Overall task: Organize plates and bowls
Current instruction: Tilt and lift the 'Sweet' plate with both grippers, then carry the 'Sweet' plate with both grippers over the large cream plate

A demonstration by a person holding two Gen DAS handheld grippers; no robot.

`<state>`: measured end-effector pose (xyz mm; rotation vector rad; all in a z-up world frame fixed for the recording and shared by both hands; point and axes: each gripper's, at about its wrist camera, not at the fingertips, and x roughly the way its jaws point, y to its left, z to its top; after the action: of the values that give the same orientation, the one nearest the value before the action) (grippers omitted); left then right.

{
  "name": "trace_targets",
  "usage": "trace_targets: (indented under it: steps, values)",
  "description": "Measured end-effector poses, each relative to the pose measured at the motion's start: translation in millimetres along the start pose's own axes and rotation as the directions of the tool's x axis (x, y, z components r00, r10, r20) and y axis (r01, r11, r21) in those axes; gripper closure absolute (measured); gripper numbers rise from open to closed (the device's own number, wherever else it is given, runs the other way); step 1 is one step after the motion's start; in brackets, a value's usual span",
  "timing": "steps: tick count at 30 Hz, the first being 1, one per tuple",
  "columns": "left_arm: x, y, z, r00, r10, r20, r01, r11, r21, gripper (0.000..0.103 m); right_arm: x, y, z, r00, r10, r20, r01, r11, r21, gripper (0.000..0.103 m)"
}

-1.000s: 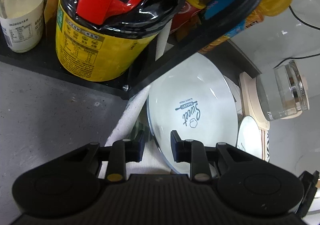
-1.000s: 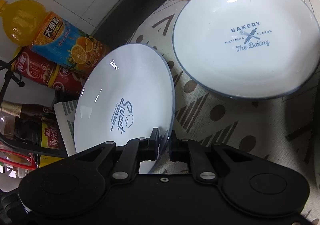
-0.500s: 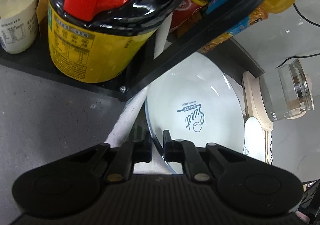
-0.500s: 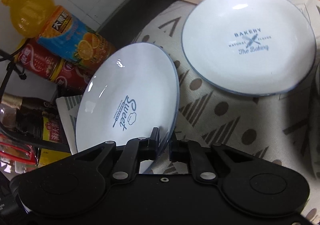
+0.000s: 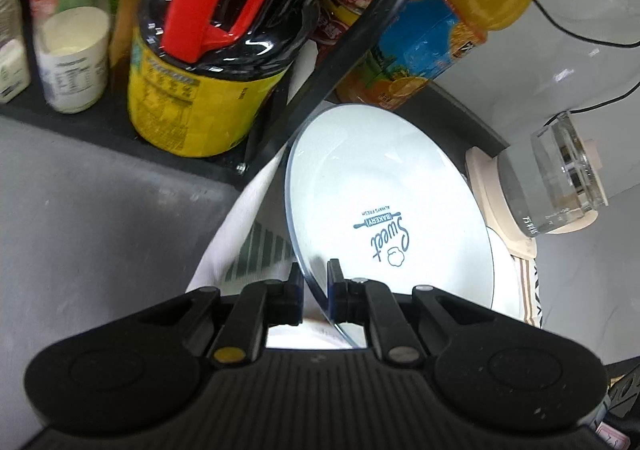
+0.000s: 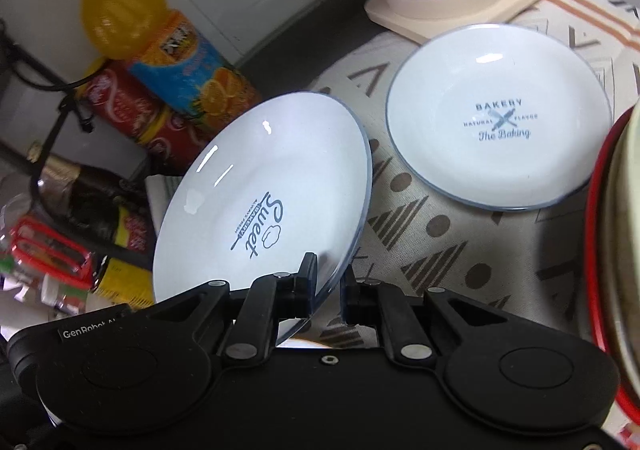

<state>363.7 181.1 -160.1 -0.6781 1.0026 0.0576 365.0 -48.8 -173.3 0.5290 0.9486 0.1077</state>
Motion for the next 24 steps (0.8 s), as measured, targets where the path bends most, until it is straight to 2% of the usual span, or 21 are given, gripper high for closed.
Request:
trace_targets:
  steps: [3, 13, 24]
  values:
    - [-15, 0, -14, 1.0, 0.014, 0.022, -0.014, 1.0, 0.006, 0.094, -12, -1, -5, 1.0, 0.01, 0.001, -0.01, 0.999, -0.035, 0.093]
    - [-52, 9, -64, 0.998, 0.044, 0.054, -0.041, 0.997, -0.059, 0.094, -39, -16, -29, 0.998, 0.06, -0.029, -0.062, 0.993, -0.102, 0.093]
    - [-68, 11, -116, 0.995, 0.072, 0.065, -0.067, 0.994, -0.086, 0.093, -65, -38, -61, 0.995, 0.083, -0.051, -0.09, 0.986, -0.139, 0.093]
